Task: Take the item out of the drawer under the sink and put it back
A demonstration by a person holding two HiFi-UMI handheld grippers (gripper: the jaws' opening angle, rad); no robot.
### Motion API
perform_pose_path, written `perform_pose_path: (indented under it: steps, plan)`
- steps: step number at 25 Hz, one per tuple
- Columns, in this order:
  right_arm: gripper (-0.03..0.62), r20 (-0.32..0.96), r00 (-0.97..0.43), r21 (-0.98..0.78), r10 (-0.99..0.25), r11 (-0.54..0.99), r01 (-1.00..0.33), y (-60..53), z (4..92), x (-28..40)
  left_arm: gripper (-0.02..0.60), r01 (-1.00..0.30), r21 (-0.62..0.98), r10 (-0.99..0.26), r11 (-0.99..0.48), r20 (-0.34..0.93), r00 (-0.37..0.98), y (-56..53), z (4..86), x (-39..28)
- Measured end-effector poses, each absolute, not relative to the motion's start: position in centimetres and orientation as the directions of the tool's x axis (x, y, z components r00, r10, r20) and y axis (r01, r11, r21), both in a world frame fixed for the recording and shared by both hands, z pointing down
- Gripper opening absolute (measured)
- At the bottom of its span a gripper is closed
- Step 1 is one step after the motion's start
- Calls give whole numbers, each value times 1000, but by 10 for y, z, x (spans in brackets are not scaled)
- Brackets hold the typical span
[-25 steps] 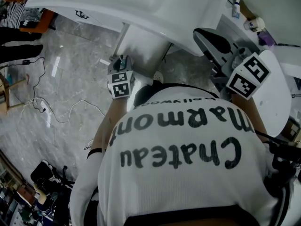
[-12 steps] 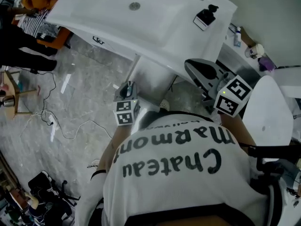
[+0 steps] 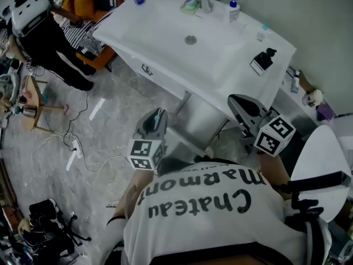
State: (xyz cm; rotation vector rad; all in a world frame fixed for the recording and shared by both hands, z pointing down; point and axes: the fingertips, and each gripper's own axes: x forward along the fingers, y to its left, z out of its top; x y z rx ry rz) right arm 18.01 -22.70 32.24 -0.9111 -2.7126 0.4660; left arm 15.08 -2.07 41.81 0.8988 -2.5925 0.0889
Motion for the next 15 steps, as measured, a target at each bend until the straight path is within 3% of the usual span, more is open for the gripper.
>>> perform_pose_path:
  steps: [4, 10, 15]
  plan:
    - [12, 104, -796, -352, 597, 770, 532, -210, 307, 185, 61, -647, 2, -623, 763, 269, -734, -12, 359, 154]
    - [12, 139, -804, -335, 577, 792, 511, -151, 296, 198, 61, -661, 116, -671, 741, 139, -728, 48, 293, 159]
    - [12, 118, -799, -323, 590, 783, 531, -78, 281, 194, 61, -693, 100, -699, 714, 54, -713, 116, 252, 170]
